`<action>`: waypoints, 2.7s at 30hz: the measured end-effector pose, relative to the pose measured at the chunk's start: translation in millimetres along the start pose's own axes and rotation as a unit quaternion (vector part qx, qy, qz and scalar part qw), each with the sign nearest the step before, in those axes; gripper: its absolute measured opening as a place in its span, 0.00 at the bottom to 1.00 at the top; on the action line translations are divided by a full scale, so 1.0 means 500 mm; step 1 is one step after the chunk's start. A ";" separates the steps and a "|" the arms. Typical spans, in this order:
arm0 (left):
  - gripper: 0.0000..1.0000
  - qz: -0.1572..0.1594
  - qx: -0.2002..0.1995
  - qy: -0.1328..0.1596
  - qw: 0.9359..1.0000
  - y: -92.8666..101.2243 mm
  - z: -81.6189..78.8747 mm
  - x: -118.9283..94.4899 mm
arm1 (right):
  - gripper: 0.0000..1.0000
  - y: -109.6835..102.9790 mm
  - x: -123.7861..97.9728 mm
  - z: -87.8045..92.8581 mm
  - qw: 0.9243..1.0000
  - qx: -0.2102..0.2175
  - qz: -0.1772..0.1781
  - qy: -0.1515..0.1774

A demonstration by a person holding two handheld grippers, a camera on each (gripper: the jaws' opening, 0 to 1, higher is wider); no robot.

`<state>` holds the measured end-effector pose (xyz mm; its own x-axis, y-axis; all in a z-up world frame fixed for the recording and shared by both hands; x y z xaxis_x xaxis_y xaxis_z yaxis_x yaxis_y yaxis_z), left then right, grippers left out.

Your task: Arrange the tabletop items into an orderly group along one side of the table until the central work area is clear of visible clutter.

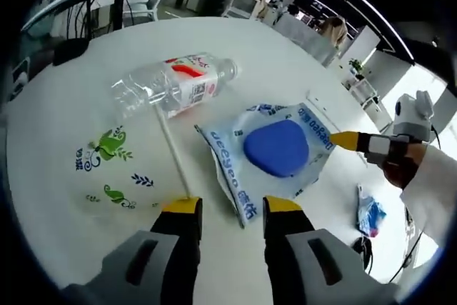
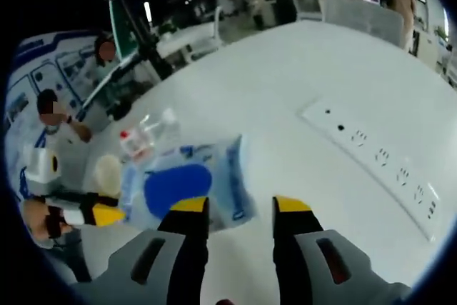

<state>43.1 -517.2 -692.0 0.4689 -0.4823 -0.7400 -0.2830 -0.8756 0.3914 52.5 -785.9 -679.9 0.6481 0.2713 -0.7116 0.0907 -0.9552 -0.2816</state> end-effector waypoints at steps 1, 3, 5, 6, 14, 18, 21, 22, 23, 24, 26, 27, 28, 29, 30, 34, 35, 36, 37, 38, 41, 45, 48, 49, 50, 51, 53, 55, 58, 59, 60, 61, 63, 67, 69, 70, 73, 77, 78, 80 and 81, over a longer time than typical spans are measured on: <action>0.27 0.007 0.003 -0.008 1.000 0.000 0.001 0.000 | 0.31 -0.001 0.002 0.002 1.000 -0.001 -0.002 -0.002; 0.22 0.013 0.002 -0.008 1.000 0.002 0.000 0.008 | 0.25 0.000 0.006 0.006 1.000 0.000 -0.005 -0.001; 0.14 0.016 0.010 -0.010 1.000 0.006 0.003 0.014 | 0.16 0.000 0.007 0.011 1.000 0.005 -0.003 -0.001; 0.10 0.017 0.011 -0.010 1.000 0.006 0.004 0.015 | 0.12 0.002 0.006 0.015 1.000 0.006 0.004 -0.004; 0.00 0.012 0.037 0.009 0.999 0.010 -0.014 0.008 | 0.00 -0.005 -0.014 0.038 1.000 -0.006 0.001 -0.001; 0.00 0.027 0.050 0.023 0.998 0.016 -0.030 -0.004 | 0.00 -0.011 -0.046 0.056 1.000 0.008 0.015 0.021; 0.00 0.034 0.068 0.032 0.997 0.025 -0.042 -0.015 | 0.00 -0.019 -0.074 0.075 0.997 0.056 0.021 0.046; 0.00 0.036 0.076 0.035 0.996 0.032 -0.045 -0.019 | 0.00 -0.021 -0.080 0.079 0.996 0.067 0.026 0.052; 0.00 0.037 0.079 0.037 0.996 0.035 -0.048 -0.022 | 0.00 -0.026 -0.091 0.085 0.996 0.066 0.028 0.058; 0.00 0.039 0.083 0.041 0.995 0.041 -0.052 -0.028 | 0.00 -0.034 -0.104 0.091 0.995 0.064 0.031 0.064; 0.00 0.048 0.089 0.050 0.994 0.049 -0.061 -0.041 | 0.00 -0.043 -0.126 0.098 0.994 0.071 0.037 0.077; 0.00 0.051 0.093 0.052 0.993 0.052 -0.064 -0.047 | 0.00 -0.047 -0.136 0.101 0.993 0.076 0.038 0.085; 0.00 0.054 0.099 0.055 0.992 0.055 -0.067 -0.051 | 0.00 -0.052 -0.145 0.101 0.991 0.082 0.038 0.096; 0.00 0.060 0.105 0.057 0.991 0.058 -0.070 -0.059 | 0.00 -0.058 -0.162 0.104 0.988 0.098 0.039 0.114; 0.00 0.067 0.107 0.058 0.990 0.061 -0.071 -0.063 | 0.00 -0.063 -0.174 0.107 0.986 0.106 0.041 0.124; 0.00 0.086 0.104 0.057 0.989 0.066 -0.066 -0.083 | 0.00 -0.092 -0.231 0.130 0.982 0.111 0.046 0.148; 0.00 0.090 0.104 0.057 0.989 0.066 -0.065 -0.084 | 0.00 -0.104 -0.247 0.138 0.980 0.113 0.049 0.158; 0.00 0.092 0.104 0.057 0.989 0.068 -0.063 -0.088 | 0.00 -0.112 -0.257 0.145 0.979 0.114 0.050 0.162; 0.00 0.094 0.105 0.057 0.988 0.071 -0.061 -0.093 | 0.00 -0.119 -0.266 0.152 0.978 0.115 0.052 0.166; 0.00 0.098 0.109 0.057 0.988 0.076 -0.058 -0.099 | 0.00 -0.128 -0.278 0.164 0.977 0.116 0.056 0.172; 0.00 0.108 0.121 0.056 0.985 0.084 -0.055 -0.111 | 0.00 -0.142 -0.299 0.186 0.970 0.143 0.059 0.188; 0.00 0.124 0.127 0.063 0.982 0.100 -0.057 -0.133 | 0.00 -0.164 -0.328 0.219 0.966 0.153 0.066 0.199; 0.00 0.138 0.136 0.073 0.978 0.112 -0.061 -0.149 | 0.00 -0.178 -0.351 0.234 0.958 0.170 0.068 0.219; 0.00 0.143 0.140 0.075 0.977 0.115 -0.062 -0.153 | 0.00 -0.186 -0.361 0.238 0.956 0.174 0.069 0.228; 0.00 0.147 0.144 0.076 0.976 0.117 -0.062 -0.156 | 0.00 -0.191 -0.367 0.241 0.954 0.175 0.069 0.232; 0.00 0.151 0.149 0.078 0.974 0.118 -0.064 -0.158 | 0.00 -0.199 -0.376 0.244 0.953 0.175 0.069 0.236; 0.00 0.157 0.149 0.077 0.973 0.118 -0.065 -0.165 | 0.00 -0.212 -0.389 0.248 0.952 0.174 0.068 0.244; 0.00 0.164 0.142 0.079 0.973 0.117 -0.065 -0.170 | 0.00 -0.225 -0.400 0.252 0.950 0.173 0.065 0.252; 0.00 0.169 0.139 0.083 0.972 0.120 -0.065 -0.179 | 0.00 -0.240 -0.406 0.258 0.952 0.164 0.065 0.252; 0.00 0.170 0.139 0.084 0.972 0.121 -0.064 -0.181 | 0.00 -0.245 -0.405 0.263 0.956 0.148 0.069 0.243; 0.00 0.172 0.139 0.085 0.972 0.122 -0.064 -0.184 | 0.00 -0.249 -0.405 0.266 0.958 0.142 0.069 0.239; 0.00 0.173 0.139 0.086 0.971 0.121 -0.065 -0.184 | 0.00 -0.251 -0.403 0.270 0.958 0.146 0.067 0.238; 0.00 0.175 0.141 0.085 0.971 0.121 -0.064 -0.188 | 0.00 -0.254 -0.403 0.277 0.956 0.153 0.066 0.239; 0.00 0.179 0.135 0.084 0.971 0.121 -0.062 -0.192 | 0.00 -0.255 -0.407 0.276 0.955 0.156 0.067 0.244; 0.00 0.183 0.131 0.082 0.971 0.122 -0.061 -0.192 | 0.00 -0.252 -0.409 0.272 0.954 0.157 0.068 0.247; 0.00 0.184 0.127 0.081 0.971 0.122 -0.061 -0.192 | 0.00 -0.249 -0.410 0.271 0.953 0.158 0.069 0.248; 0.00 0.186 0.121 0.079 0.972 0.122 -0.063 -0.189 | 0.00 -0.243 -0.409 0.269 0.951 0.165 0.070 0.253; 0.00 0.189 0.126 0.073 0.971 0.123 -0.066 -0.182 | 0.00 -0.243 -0.406 0.271 0.949 0.173 0.073 0.253; 0.00 0.189 0.127 0.072 0.971 0.124 -0.067 -0.180 | 0.00 -0.242 -0.403 0.272 0.949 0.175 0.073 0.252; 0.00 0.189 0.132 0.070 0.971 0.125 -0.069 -0.173 | 0.00 -0.240 -0.396 0.271 0.948 0.181 0.073 0.250; 0.00 0.187 0.137 0.067 0.971 0.125 -0.072 -0.166 | 0.00 -0.238 -0.392 0.270 0.948 0.185 0.075 0.248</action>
<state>16.7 -532.8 -586.6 0.3907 -0.7801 -0.4887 -0.6569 -0.6082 0.4456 -187.2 -709.5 -593.7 0.9172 -0.0403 -0.3963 -0.2416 -0.8473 -0.4730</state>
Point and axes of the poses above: the point that each gripper's makers call its tool centre point, and the gripper's own axes: x roughly forward along the fingers, y roughly to its right, z roughly out of its underside, the point moved 10 cm from there along -x, roughly backward along the fingers
